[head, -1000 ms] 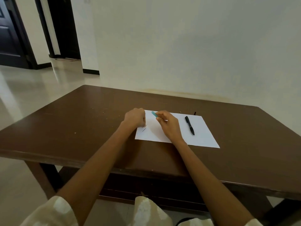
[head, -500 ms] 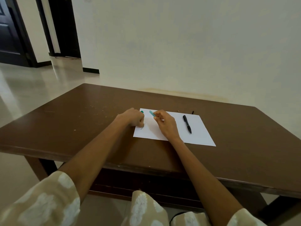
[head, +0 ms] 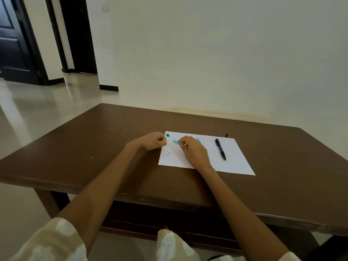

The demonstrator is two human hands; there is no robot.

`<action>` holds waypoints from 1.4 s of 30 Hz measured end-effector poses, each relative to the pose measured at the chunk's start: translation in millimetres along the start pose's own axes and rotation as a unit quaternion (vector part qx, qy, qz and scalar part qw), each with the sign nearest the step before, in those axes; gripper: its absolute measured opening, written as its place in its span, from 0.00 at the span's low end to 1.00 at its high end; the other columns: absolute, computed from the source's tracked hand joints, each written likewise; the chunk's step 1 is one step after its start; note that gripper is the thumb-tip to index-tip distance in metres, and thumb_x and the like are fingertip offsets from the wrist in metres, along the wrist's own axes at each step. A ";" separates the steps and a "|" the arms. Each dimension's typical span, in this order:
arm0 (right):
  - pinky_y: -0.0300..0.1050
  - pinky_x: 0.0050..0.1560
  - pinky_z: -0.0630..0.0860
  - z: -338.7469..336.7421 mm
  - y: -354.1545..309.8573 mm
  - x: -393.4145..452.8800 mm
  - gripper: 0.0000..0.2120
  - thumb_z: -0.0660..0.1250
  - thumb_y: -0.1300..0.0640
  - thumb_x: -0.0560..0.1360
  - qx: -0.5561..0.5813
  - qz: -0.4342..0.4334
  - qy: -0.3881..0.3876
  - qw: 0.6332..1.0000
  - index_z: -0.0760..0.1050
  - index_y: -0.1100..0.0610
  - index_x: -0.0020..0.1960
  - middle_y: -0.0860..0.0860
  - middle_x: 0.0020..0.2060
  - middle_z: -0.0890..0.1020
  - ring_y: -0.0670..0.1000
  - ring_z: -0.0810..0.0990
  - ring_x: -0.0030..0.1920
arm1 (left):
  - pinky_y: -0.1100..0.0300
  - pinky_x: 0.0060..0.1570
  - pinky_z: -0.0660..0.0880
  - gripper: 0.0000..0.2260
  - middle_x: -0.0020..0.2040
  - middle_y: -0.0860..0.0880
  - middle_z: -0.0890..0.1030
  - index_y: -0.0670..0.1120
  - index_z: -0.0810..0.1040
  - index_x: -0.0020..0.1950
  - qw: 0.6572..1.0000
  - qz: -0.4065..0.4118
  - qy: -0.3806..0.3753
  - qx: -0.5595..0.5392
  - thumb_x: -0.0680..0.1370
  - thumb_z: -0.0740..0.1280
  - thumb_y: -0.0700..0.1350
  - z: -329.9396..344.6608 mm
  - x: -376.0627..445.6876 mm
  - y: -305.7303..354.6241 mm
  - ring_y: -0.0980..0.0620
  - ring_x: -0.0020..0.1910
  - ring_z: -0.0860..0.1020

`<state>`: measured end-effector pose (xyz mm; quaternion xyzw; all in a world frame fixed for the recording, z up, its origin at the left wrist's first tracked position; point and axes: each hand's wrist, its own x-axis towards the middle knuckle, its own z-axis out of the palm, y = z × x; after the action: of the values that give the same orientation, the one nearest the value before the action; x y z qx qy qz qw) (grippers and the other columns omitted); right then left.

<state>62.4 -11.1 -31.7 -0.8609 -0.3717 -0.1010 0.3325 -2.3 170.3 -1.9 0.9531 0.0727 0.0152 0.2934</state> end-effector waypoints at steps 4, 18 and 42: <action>0.40 0.52 0.73 -7.8 -1.6 -0.1 0.09 0.56 0.59 0.81 0.149 0.025 0.034 0.988 0.69 0.59 0.60 0.56 0.54 0.80 0.50 0.78 0.50 | 0.64 0.42 0.71 0.11 0.42 0.52 0.74 0.42 0.74 0.45 0.993 0.024 0.020 -0.111 0.81 0.54 0.43 4.1 0.0 7.5 0.56 0.41 0.74; 0.46 0.58 0.74 -22.6 -28.1 27.4 0.15 0.62 0.55 0.79 0.293 0.025 -0.056 0.954 0.75 0.61 0.61 0.60 0.54 0.79 0.56 0.77 0.56 | 0.62 0.45 0.71 0.13 0.43 0.49 0.75 0.43 0.75 0.48 0.923 0.074 0.017 -0.378 0.82 0.52 0.44 7.7 5.6 18.2 0.55 0.42 0.74; 0.38 0.37 0.68 -17.9 -27.5 35.2 0.09 0.64 0.58 0.78 0.275 0.050 0.025 0.960 0.73 0.63 0.43 0.57 0.37 0.75 0.47 0.70 0.35 | 0.62 0.43 0.75 0.05 0.44 0.49 0.82 0.45 0.80 0.49 0.841 -0.064 0.124 -0.522 0.76 0.67 0.45 20.5 7.4 31.5 0.52 0.42 0.80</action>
<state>69.0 11.3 10.4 -0.7510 -0.3330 0.0005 0.5703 10.6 134.2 -1.3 0.6420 0.1501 0.1499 0.7368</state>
